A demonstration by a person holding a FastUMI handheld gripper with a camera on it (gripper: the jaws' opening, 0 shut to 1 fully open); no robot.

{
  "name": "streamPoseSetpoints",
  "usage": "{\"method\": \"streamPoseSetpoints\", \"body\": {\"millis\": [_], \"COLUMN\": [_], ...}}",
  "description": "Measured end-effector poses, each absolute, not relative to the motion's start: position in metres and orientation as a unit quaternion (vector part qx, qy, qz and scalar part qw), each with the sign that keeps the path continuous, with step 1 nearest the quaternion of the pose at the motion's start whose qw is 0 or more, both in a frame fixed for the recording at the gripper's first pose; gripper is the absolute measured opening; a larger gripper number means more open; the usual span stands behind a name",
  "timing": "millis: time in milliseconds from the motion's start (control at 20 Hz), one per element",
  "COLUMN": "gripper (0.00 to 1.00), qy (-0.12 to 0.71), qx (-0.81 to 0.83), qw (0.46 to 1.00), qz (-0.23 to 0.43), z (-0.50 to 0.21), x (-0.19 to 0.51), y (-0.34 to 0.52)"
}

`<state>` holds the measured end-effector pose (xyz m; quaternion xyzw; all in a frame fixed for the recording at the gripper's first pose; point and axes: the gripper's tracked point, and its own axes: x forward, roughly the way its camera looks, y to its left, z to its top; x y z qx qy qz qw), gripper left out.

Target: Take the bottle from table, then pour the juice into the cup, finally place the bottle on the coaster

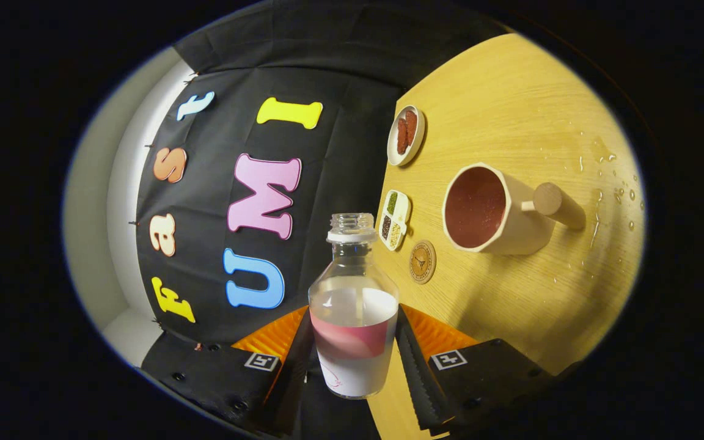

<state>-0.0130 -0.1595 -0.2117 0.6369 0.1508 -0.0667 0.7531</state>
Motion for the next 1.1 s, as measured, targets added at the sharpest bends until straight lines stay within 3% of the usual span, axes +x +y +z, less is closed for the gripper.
{"method": "streamPoseSetpoints", "body": {"millis": [1100], "gripper": [0.75], "qy": [0.162], "qx": [0.744], "qw": [0.642], "qz": [-0.091], "z": [-0.224], "x": [-0.012], "y": [-0.168]}}
